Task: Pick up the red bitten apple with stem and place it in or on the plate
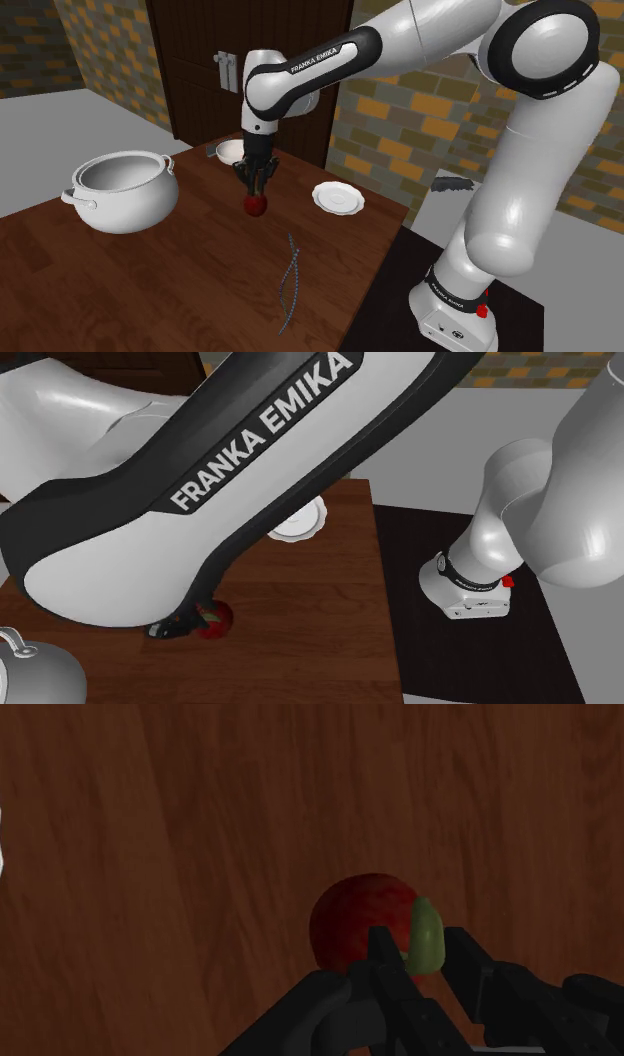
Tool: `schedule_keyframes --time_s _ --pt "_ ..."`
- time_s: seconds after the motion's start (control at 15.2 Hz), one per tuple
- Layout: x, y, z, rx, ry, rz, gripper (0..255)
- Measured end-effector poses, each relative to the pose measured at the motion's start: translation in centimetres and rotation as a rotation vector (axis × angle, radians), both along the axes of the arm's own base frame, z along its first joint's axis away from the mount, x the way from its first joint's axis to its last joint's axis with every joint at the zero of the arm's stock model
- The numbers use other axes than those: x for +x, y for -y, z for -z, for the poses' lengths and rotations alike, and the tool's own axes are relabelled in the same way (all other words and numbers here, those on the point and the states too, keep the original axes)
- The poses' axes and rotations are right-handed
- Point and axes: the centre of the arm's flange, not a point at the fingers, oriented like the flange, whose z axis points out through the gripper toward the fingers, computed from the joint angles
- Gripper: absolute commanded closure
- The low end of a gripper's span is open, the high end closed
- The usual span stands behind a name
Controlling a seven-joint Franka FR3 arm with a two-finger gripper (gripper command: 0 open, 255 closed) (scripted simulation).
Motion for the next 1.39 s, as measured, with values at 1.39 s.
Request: schedule_keyframes --time_s 1.39 --pt "-5.1 27.0 -2.7 0.000 -0.001 0.000 255"
